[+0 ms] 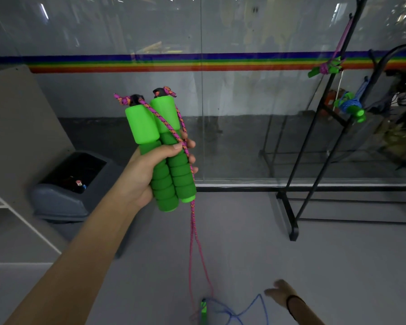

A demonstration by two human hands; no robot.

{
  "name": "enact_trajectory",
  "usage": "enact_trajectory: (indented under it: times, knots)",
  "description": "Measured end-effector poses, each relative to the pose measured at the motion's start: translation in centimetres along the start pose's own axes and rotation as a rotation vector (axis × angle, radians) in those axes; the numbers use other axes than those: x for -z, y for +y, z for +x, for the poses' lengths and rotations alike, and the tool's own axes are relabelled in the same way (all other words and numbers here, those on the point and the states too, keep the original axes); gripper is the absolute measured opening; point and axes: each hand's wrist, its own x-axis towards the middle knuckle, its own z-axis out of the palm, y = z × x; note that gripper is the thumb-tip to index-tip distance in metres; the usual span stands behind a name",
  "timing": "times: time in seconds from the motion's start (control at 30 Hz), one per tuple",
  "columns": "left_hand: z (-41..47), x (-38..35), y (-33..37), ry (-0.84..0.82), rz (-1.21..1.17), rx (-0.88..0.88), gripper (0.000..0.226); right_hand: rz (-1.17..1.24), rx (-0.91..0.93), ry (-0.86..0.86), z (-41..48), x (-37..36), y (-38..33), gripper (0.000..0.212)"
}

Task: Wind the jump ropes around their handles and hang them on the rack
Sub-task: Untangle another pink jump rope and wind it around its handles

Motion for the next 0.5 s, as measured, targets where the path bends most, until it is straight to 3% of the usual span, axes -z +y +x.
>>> enact_trajectory:
  times: [0.13, 0.3, 0.4, 0.5]
  knots:
    - [0.1, -0.7, 0.2, -0.004, -0.003, -0.003, 0.021, 0.092, 0.287, -0.189, -5.4, -2.3, -5.5, 0.060]
    - [-0.3, -0.7, 1.0, -0.012, 0.006, -0.011, 0.021, 0.149, 0.613, -0.291, -8.8, -6.5, -10.9, 0.081]
    - [-0.5, -0.2, 1.3, -0.003, 0.016, -0.015, 0.021, 0.073, 0.673, -0.214, -9.2, -7.7, -12.9, 0.062]
    - [-0.9, 0.8, 1.1, 0.030, 0.031, 0.002, 0.022, -0.142, 0.660, -0.094, -9.5, -7.1, -14.0, 0.023]
